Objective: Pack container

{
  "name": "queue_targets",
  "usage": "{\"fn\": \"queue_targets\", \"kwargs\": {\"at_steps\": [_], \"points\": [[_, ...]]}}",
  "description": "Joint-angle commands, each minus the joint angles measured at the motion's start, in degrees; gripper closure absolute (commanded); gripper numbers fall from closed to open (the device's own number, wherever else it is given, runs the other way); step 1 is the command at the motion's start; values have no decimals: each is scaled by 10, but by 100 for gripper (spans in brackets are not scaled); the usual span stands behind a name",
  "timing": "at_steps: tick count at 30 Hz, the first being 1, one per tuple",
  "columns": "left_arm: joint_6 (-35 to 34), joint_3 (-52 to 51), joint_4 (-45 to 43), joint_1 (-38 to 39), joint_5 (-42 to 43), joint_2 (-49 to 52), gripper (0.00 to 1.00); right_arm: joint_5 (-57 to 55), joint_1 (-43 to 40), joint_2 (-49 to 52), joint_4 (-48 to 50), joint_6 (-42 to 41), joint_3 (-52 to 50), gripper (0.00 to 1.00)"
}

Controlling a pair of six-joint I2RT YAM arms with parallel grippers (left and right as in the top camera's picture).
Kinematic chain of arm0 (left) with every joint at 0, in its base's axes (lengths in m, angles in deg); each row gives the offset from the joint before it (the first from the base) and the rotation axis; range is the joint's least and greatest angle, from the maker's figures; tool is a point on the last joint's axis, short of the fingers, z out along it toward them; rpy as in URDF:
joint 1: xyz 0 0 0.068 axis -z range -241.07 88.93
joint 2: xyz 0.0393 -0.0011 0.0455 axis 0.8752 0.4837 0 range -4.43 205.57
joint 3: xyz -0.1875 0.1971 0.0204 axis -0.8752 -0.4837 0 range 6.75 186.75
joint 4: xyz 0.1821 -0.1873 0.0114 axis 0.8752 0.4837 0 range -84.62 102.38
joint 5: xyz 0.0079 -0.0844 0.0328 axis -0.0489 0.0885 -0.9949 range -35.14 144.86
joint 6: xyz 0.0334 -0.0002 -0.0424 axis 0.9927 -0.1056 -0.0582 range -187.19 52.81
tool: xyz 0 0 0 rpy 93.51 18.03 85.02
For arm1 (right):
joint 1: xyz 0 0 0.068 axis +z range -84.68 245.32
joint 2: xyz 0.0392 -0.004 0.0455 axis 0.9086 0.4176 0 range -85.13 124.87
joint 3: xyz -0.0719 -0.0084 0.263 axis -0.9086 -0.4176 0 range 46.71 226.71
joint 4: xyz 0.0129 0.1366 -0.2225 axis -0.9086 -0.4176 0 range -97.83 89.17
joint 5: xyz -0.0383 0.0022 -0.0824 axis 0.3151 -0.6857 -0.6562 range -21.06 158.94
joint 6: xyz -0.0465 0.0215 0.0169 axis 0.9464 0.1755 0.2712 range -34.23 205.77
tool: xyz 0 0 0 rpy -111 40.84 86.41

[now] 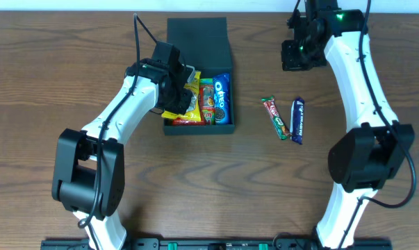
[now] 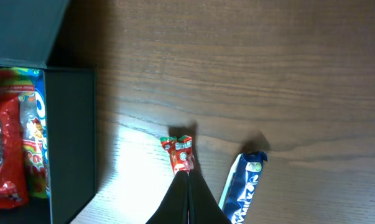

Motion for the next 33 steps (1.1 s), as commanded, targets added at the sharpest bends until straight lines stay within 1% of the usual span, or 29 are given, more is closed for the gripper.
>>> {"fn": "queue_targets", "kwargs": {"at_steps": [1,3,6,9,12,13,14,15,17,19,21,25,30,32,33], "points": [[-15,32,8,-2,-5,0,94,-5,-6,2,-7,21,-3,99],[-15,64,15,-2,15,-17,94,-5,-6,2,-15,30,-13,99],[-14,118,24,-2,14,-48,94,-3,-5,2,-33,49,-43,99],[-14,141,19,-3,-21,-74,94,26,2,2,-47,73,-83,99],[-14,143,11,-3,-54,-89,94,27,8,2,-37,79,-126,98],[-14,143,8,-3,-61,-91,94,27,10,2,-27,79,-147,95],[-14,143,5,-3,-63,-91,94,27,13,2,-17,79,-164,87],[-14,143,2,-3,-62,-91,94,27,17,2,-2,79,-189,75],[-15,143,-3,-3,-62,-91,93,26,25,2,17,88,-217,59],[-15,143,-10,-5,-62,-92,92,23,32,2,45,87,-245,49],[-22,143,-15,-9,-60,-92,92,7,38,2,79,87,-272,45],[-34,145,-17,-18,-57,-92,92,4,47,2,137,87,-313,45],[-34,156,-17,-29,-27,-92,92,-33,57,2,207,87,-342,46],[-36,161,-16,-33,-25,-92,92,-42,60,2,228,87,-348,50],[-36,163,-16,-35,-25,-92,92,-48,61,2,242,87,-352,55]]}}
